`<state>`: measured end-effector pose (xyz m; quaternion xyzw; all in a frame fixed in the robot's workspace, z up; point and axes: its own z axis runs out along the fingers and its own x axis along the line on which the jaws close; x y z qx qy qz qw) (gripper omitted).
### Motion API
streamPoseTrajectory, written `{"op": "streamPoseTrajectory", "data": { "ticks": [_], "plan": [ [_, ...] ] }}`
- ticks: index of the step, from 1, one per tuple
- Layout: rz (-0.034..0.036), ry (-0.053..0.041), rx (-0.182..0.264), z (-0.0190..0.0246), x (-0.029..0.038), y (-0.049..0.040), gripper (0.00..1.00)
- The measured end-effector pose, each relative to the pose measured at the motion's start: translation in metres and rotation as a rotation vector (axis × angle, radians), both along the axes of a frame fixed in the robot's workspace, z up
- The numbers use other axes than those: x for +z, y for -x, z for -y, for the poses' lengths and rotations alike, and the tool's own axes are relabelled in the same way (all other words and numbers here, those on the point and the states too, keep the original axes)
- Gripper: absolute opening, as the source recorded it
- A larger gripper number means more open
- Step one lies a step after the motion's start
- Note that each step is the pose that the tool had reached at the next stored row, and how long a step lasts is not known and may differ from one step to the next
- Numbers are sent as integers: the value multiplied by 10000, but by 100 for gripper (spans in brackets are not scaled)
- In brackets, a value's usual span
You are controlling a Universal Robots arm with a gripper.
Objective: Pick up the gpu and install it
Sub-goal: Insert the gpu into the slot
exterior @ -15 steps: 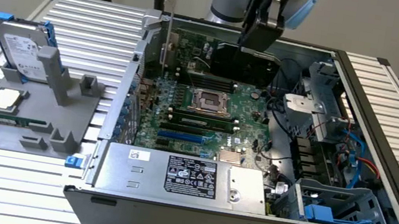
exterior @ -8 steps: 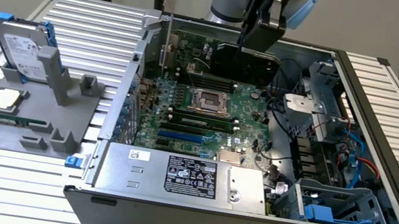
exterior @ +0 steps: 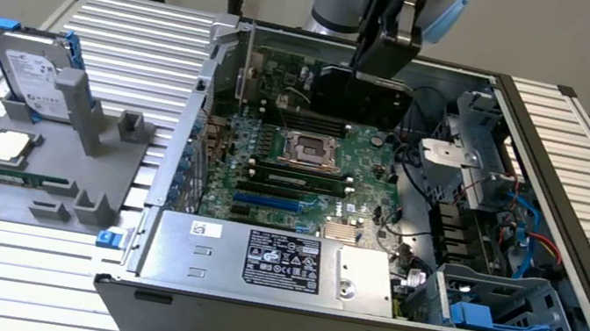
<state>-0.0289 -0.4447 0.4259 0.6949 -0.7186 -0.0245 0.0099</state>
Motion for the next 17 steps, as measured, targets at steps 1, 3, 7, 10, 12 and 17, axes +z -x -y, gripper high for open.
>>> {"op": "streamPoseTrajectory", "data": {
  "ticks": [1,3,7,10,12,17],
  "plan": [
    [0,1,0,0,-6,0,0],
    [1,1,0,0,-18,0,0],
    [6,14,0,0,-40,0,0],
    [9,104,-1,0,-54,1,0],
    [10,242,0,0,-65,0,0],
    [20,452,0,0,-97,0,0]
  ]
}}
